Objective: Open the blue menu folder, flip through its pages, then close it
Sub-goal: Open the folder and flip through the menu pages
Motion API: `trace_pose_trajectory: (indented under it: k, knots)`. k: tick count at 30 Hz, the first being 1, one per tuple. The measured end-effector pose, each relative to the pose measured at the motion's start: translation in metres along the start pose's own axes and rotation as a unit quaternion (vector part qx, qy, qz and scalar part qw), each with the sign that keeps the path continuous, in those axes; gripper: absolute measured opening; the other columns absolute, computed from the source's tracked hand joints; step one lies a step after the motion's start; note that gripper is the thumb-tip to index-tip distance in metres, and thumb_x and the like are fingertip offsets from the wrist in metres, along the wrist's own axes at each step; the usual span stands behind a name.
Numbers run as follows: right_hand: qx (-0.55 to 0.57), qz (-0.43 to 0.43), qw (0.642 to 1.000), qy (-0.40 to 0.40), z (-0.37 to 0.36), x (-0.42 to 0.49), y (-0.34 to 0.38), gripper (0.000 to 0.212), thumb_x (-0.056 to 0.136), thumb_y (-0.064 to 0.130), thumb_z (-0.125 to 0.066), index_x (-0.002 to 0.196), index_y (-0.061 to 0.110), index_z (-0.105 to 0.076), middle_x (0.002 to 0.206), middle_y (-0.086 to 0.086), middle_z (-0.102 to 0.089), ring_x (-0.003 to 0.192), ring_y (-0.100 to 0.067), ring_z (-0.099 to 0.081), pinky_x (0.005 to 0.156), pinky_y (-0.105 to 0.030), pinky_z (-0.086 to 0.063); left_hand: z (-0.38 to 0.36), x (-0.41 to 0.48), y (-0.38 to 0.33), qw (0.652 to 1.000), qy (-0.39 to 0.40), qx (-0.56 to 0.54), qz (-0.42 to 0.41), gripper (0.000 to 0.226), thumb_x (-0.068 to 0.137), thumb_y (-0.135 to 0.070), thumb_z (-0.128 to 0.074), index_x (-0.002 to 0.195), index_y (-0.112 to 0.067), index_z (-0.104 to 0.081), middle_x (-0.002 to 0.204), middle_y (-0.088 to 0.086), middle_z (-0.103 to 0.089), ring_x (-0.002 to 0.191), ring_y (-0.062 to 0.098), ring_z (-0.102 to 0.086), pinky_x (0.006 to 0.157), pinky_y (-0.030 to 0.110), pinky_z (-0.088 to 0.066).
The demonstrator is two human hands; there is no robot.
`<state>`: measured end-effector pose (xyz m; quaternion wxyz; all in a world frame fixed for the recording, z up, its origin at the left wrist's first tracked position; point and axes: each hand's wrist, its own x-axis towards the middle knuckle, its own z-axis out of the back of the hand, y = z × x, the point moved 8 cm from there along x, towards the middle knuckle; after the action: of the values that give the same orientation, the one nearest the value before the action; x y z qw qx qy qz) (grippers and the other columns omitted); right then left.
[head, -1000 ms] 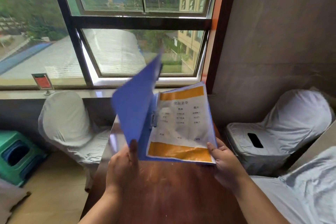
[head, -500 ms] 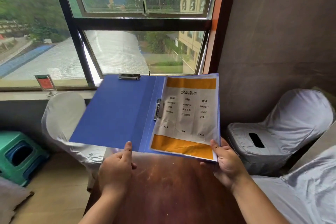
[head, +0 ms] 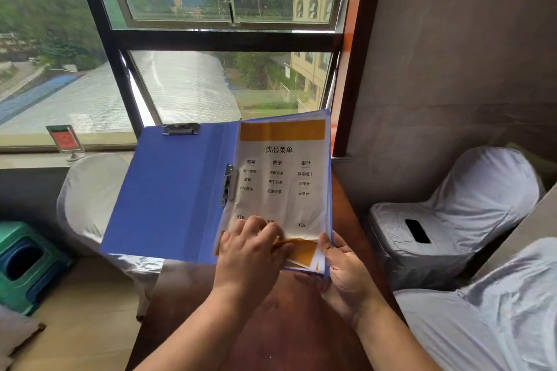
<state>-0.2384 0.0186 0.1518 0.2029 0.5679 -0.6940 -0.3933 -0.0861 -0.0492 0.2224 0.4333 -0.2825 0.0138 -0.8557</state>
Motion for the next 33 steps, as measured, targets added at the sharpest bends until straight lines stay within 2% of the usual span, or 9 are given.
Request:
trace_pose_trajectory:
  k: [4,6,11,13,16,18,23,27,33]
  knots:
    - [0.019,0.010,1.000,-0.010,0.009,-0.002,0.006,0.032,0.090,0.028,-0.064,0.114,0.011,-0.078,0.104,-0.023,-0.082,0.082,-0.038,-0.081,0.052,-0.046,-0.068,0.013,0.005,0.002,0.996,-0.064,-0.065,-0.002,0.011,0.090,-0.029,-0.075,0.082,-0.023,-0.069,0.084,-0.005,-0.070,0.082,0.027,-0.064,0.071,0.041,-0.050]
    - [0.019,0.016,1.000,-0.015,0.017,-0.003,0.011,0.032,0.090,0.030,-0.065,0.114,0.013,-0.079,0.106,-0.021,-0.082,0.083,-0.036,-0.081,0.054,-0.045,-0.068,0.018,0.005,0.029,0.969,-0.094,-0.203,0.102,0.013,0.095,-0.036,-0.067,0.084,-0.029,-0.065,0.078,-0.010,-0.068,0.074,0.012,-0.061,0.066,0.029,-0.045]
    - [0.018,0.029,0.999,-0.030,0.032,-0.001,0.028,0.029,0.093,0.029,-0.061,0.109,0.020,-0.084,0.114,-0.018,-0.082,0.089,-0.038,-0.081,0.055,-0.046,-0.069,-0.008,-0.016,0.121,0.729,-0.163,-0.538,0.389,0.026,0.102,-0.037,-0.058,0.103,-0.011,-0.064,0.062,0.001,-0.066,0.048,0.011,-0.063,0.053,0.034,-0.054]
    - [0.018,0.027,0.999,-0.037,0.032,0.000,0.030,0.029,0.092,0.029,-0.061,0.105,0.019,-0.085,0.114,-0.019,-0.082,0.089,-0.039,-0.081,0.051,-0.045,-0.068,-0.015,-0.022,0.140,0.705,-0.161,-0.541,0.430,0.028,0.104,-0.036,-0.058,0.101,-0.009,-0.063,0.066,0.007,-0.065,0.046,0.013,-0.063,0.053,0.033,-0.058]
    - [0.018,0.021,0.999,-0.033,0.027,0.004,0.030,0.029,0.093,0.028,-0.061,0.106,0.018,-0.084,0.114,-0.020,-0.081,0.090,-0.040,-0.081,0.049,-0.045,-0.068,-0.011,-0.030,0.148,0.730,-0.162,-0.486,0.453,0.028,0.103,-0.043,-0.059,0.099,-0.016,-0.062,0.086,0.011,-0.071,0.071,0.029,-0.070,0.072,0.049,-0.061]
    - [0.016,0.022,0.999,-0.031,0.024,0.005,0.029,0.029,0.093,0.028,-0.061,0.106,0.018,-0.084,0.114,-0.019,-0.082,0.090,-0.039,-0.081,0.051,-0.047,-0.068,0.010,-0.036,0.143,0.782,-0.210,-0.390,0.439,0.027,0.100,-0.045,-0.059,0.100,-0.018,-0.055,0.085,0.003,-0.066,0.083,0.034,-0.068,0.068,0.041,-0.052]
    - [0.017,0.019,1.000,-0.017,0.016,0.009,0.024,0.031,0.094,0.028,-0.060,0.110,0.015,-0.083,0.111,-0.018,-0.083,0.087,-0.037,-0.082,0.049,-0.044,-0.068,0.053,-0.008,0.036,0.974,-0.155,-0.160,0.044,0.024,0.089,-0.053,-0.064,0.091,-0.029,-0.061,0.085,-0.010,-0.061,0.077,0.011,-0.055,0.069,0.029,-0.046]
    - [0.018,0.017,1.000,0.000,0.004,0.009,0.019,0.032,0.097,0.032,-0.059,0.115,0.016,-0.082,0.119,-0.023,-0.079,0.091,-0.040,-0.080,0.058,-0.047,-0.069,0.019,0.006,0.002,1.000,0.015,-0.013,0.009,0.072,0.080,-0.081,-0.052,0.134,-0.034,-0.061,0.127,-0.006,-0.056,0.116,0.022,-0.051,0.097,0.042,-0.046]
    - [0.017,0.001,1.000,0.008,0.002,0.006,0.015,0.033,0.096,0.031,-0.059,0.117,0.019,-0.081,0.125,-0.022,-0.077,0.105,-0.043,-0.077,0.060,-0.050,-0.069,0.025,0.005,-0.004,0.997,-0.050,-0.045,-0.024,0.019,0.090,-0.046,-0.072,0.099,-0.030,-0.076,0.101,-0.003,-0.069,0.096,0.028,-0.062,0.081,0.043,-0.053]
